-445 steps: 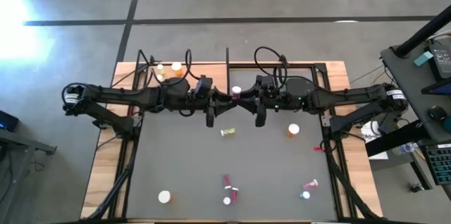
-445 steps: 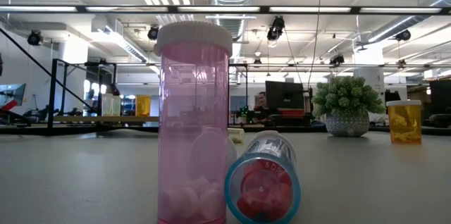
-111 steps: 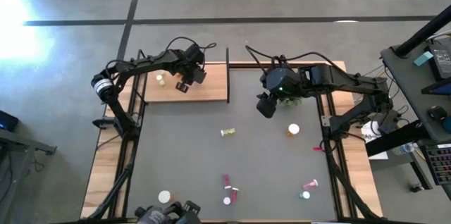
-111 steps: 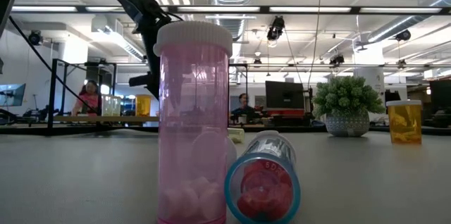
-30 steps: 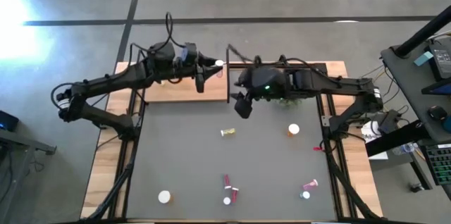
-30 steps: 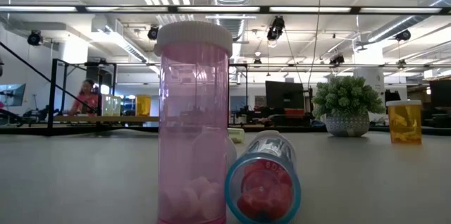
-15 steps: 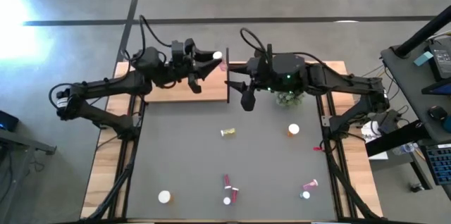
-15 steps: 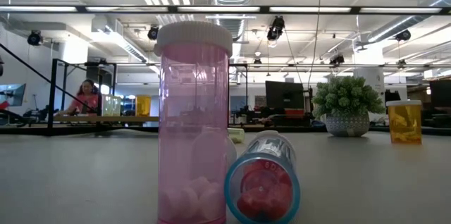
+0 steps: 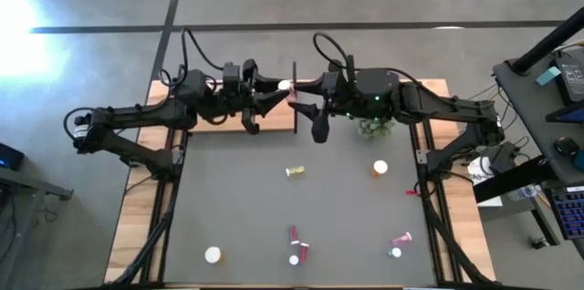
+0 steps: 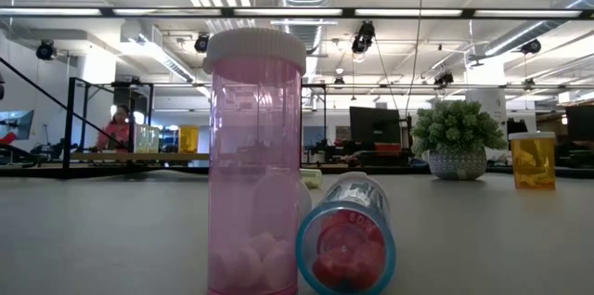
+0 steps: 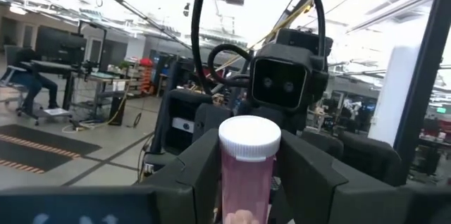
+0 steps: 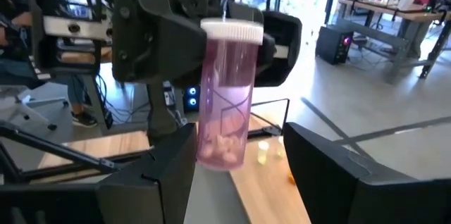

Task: Pick and place medicine bottles onto shelf by color
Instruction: Put the top left pink pill bottle on the shelf

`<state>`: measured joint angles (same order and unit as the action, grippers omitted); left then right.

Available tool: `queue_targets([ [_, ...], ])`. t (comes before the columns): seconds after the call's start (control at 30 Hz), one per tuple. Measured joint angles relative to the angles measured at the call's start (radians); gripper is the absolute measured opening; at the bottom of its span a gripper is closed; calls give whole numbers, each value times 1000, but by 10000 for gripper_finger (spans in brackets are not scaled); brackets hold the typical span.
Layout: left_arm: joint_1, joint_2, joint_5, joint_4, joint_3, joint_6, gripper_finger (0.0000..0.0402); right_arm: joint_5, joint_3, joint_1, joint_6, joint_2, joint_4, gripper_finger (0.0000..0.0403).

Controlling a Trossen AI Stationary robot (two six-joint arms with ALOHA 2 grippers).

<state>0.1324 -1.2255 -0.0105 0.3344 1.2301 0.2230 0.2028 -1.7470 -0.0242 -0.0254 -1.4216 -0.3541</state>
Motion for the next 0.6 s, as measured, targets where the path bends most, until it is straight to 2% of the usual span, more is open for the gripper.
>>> queue_targets([
  [0.33,-4,-29,0,43,0,-2,118,0,0,0,-46,-8,22,201],
  [0.6,-4,-45,0,52,0,-2,118,0,0,0,-69,-7,17,149],
])
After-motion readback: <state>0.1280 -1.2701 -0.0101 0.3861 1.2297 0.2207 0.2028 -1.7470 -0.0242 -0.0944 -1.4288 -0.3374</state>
